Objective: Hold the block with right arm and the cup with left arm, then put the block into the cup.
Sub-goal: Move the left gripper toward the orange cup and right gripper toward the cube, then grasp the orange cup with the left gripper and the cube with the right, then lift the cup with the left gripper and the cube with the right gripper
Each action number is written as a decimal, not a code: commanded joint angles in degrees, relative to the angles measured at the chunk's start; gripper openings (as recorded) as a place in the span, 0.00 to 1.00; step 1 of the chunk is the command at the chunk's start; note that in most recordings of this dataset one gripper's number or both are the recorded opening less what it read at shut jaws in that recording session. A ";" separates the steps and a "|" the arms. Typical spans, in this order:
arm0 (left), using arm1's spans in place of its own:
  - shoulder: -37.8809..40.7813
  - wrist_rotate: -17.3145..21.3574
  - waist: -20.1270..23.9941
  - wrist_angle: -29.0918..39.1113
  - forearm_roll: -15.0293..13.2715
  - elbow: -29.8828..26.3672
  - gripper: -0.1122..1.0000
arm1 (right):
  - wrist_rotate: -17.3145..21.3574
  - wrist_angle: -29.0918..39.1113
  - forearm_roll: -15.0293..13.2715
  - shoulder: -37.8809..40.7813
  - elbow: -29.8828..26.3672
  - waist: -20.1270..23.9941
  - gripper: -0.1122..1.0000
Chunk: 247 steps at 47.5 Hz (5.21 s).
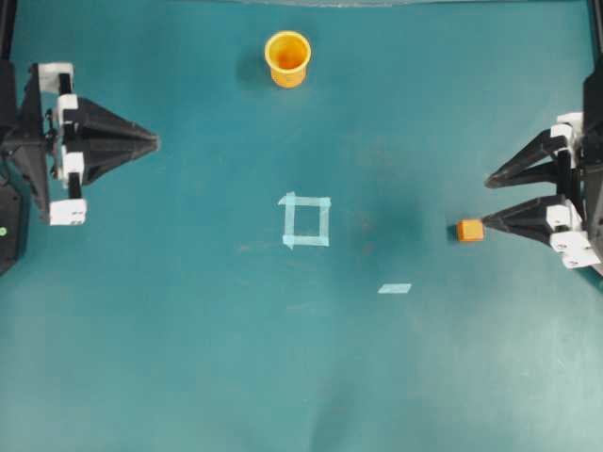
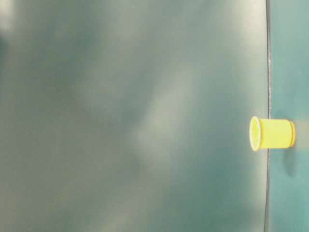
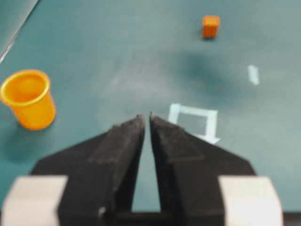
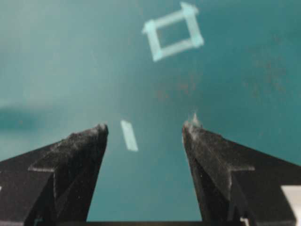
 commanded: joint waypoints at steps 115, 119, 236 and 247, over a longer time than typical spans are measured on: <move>62.93 -3.34 15.73 -16.88 0.53 -34.89 0.88 | 58.36 26.54 -6.06 26.10 -13.71 0.70 0.69; 63.54 -3.34 15.73 -17.49 0.53 -35.95 0.88 | 58.36 26.81 -6.06 26.81 -13.71 0.88 0.69; 37.44 -2.02 -13.01 -10.28 0.70 -11.78 0.67 | 70.93 25.40 -13.10 40.34 -15.56 4.75 0.68; 37.44 -2.02 -13.01 -10.28 0.70 -11.78 0.67 | 70.93 29.79 -14.59 40.25 -16.79 4.83 0.68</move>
